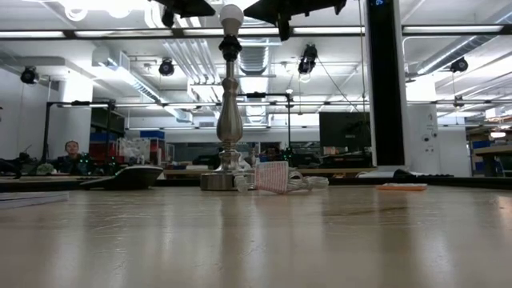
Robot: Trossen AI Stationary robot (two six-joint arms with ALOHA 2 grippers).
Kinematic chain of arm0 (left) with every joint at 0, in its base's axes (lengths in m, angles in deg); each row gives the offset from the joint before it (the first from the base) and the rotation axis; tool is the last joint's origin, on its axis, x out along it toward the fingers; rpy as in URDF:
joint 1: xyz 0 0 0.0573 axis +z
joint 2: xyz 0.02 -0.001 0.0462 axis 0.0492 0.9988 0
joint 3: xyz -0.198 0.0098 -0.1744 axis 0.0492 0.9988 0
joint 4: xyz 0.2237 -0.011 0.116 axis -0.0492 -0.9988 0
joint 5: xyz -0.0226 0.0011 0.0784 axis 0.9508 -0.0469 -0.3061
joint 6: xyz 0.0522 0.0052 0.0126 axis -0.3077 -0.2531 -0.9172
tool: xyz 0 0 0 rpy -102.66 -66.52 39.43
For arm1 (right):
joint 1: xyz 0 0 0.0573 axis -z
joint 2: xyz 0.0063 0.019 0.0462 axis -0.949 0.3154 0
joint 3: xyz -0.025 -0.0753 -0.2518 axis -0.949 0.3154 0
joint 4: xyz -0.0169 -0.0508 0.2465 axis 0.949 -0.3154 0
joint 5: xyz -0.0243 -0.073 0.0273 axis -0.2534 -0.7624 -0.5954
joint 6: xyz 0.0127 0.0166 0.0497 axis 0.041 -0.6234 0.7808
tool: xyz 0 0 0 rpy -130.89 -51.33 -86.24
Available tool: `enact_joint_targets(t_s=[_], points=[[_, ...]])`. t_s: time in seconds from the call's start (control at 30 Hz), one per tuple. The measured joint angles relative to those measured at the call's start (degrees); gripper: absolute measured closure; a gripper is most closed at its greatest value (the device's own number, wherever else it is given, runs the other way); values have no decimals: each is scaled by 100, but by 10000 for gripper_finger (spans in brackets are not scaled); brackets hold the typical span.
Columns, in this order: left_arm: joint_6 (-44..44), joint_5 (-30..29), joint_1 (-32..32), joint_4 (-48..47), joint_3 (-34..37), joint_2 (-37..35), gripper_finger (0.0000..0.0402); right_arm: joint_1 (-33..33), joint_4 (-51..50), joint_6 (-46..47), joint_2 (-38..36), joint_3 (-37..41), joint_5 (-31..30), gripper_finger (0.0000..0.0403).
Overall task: Screw lightbulb
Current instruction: Insert the lightbulb into the lamp
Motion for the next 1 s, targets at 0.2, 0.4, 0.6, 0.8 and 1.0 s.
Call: enact_joint_targets(t_s=[0.2,0.4,0.6,0.8,1.0], points=[[1,295,-17,-11,0,-217,401,31,-218,-120,-92,0,-463,403],[2,519,-22,-83,0,-82,401,109,-177,-166,-69,0,-492,403],[17,414,-17,-137,0,118,401,74,-39,-65,103,0,-312,403],[10,353,-12,-173,0,142,401,44,90,33,162,0,-152,403],[-30,-10,2,-198,0,152,401,-6,105,78,157,0,-3,403]])
